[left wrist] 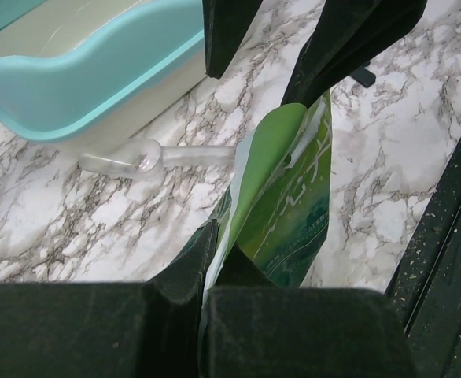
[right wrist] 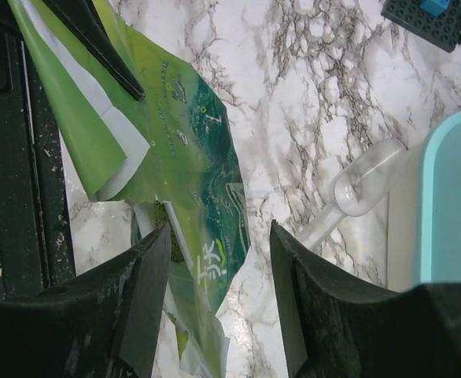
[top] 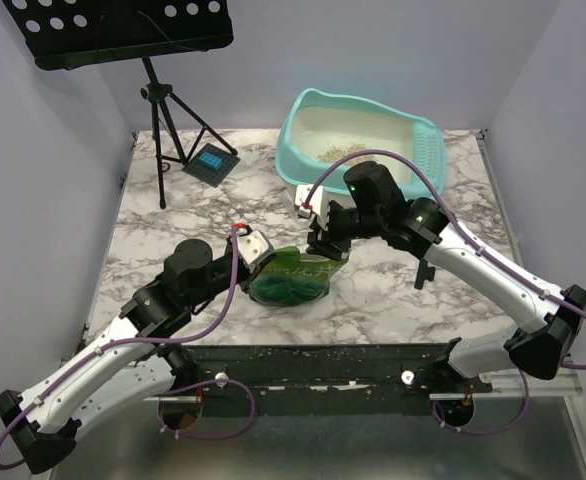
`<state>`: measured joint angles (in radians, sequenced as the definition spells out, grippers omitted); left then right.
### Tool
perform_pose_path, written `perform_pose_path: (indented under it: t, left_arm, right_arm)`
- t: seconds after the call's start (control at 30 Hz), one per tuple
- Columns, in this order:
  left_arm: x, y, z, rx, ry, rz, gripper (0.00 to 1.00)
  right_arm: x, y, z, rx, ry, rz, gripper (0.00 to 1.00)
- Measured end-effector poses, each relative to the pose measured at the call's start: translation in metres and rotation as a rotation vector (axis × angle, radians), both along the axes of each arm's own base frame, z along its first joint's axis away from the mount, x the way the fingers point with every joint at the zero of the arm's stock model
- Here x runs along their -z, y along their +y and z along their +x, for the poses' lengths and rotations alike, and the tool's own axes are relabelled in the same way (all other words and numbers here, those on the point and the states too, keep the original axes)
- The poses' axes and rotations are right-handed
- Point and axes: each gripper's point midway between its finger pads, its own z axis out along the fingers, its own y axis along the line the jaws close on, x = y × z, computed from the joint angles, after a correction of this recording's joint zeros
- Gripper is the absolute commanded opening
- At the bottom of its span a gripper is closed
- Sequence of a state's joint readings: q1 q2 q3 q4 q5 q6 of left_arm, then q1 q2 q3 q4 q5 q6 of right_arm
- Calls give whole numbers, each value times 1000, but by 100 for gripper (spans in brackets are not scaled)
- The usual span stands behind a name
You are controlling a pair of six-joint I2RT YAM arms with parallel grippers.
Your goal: Fill the litter box with clean litter
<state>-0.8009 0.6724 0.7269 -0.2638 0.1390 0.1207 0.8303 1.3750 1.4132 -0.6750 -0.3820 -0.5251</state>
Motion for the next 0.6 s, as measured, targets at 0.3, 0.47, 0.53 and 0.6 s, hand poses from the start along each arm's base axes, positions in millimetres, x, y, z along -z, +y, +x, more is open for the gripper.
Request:
perform_pose_path:
  t: [0.3,0.47,0.53,0.6]
  left_arm:
    - [-2,-1,-1,6,0,11,0]
    - [-2,-1,0,2,0,12,0]
    - [-2,-1,1,1,-1,13,0]
    - [-4,-3,2,3,-2,16,0]
  right_arm:
    - [18,3,3,1,32,-34,61]
    - [24,2,2,0,43,-47,62]
    - [30,3,3,0,55,-60,61]
    - [40,4,4,0,76,-82,62]
